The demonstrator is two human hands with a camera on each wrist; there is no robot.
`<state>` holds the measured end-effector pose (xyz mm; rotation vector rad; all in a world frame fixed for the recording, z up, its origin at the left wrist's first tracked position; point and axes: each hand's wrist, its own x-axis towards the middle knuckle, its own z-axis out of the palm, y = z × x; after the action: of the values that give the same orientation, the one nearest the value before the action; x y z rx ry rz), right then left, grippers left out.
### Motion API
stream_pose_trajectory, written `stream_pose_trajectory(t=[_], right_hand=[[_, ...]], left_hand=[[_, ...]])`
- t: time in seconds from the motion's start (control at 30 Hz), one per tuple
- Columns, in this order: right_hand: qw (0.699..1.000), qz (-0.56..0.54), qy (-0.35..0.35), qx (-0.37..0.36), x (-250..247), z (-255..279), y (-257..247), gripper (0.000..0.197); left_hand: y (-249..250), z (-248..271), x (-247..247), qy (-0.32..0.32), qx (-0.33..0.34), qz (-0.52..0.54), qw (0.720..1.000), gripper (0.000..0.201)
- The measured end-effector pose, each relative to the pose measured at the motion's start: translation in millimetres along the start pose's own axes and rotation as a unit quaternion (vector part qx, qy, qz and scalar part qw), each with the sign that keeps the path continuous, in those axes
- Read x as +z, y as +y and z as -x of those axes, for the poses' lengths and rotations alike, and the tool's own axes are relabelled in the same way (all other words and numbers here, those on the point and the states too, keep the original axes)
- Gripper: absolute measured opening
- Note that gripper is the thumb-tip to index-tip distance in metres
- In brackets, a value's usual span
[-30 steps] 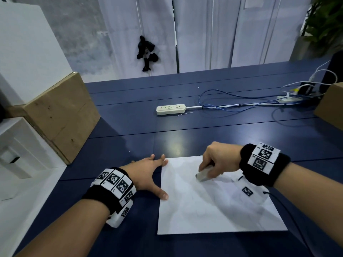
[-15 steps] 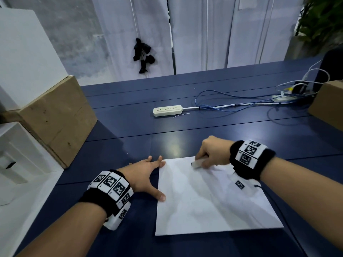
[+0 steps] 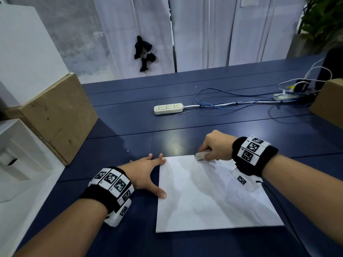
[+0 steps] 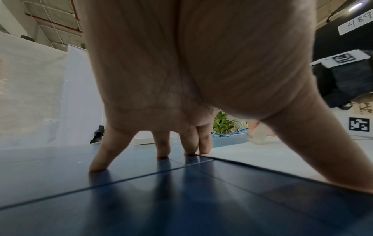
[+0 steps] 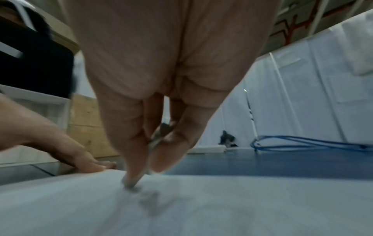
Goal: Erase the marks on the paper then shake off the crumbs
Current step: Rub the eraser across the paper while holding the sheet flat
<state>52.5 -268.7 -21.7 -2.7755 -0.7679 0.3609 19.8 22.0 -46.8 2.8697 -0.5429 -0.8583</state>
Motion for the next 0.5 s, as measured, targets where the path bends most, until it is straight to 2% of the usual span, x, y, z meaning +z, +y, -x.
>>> stream_pose_trajectory(t=[0.13,0.2,0.33,0.4,0.5], right_hand=[[0.995,-0.031,-0.089,-0.025,6.6,22.4,-15.4,0.015],[0.996,-0.017,-0.082,-0.019,5.1,16.8,-14.4,0.015],[1.000,0.005,-0.002,0.010,0.1,-1.8,-0.1,0.019],[1.000,-0.009,-0.012,0.005,2.0,5.1,-2.2,0.013],[0.995,-0.040,-0.086,-0.021,6.6,23.6,-14.4,0.012]], left_hand=[[-0.1,-0.5,0.1,-0.001,0.001,0.005,1.000,0.140],[-0.1,-0.4,0.0,-0.001,-0.001,0.007,1.000,0.140],[0.8,-0.4,0.2,-0.001,0.001,0.000,1.000,0.140],[0.5,-0.4,-0.2,0.001,0.002,0.000,1.000,0.139],[0.4,-0.3,-0.1,0.001,0.001,0.002,1.000,0.139]])
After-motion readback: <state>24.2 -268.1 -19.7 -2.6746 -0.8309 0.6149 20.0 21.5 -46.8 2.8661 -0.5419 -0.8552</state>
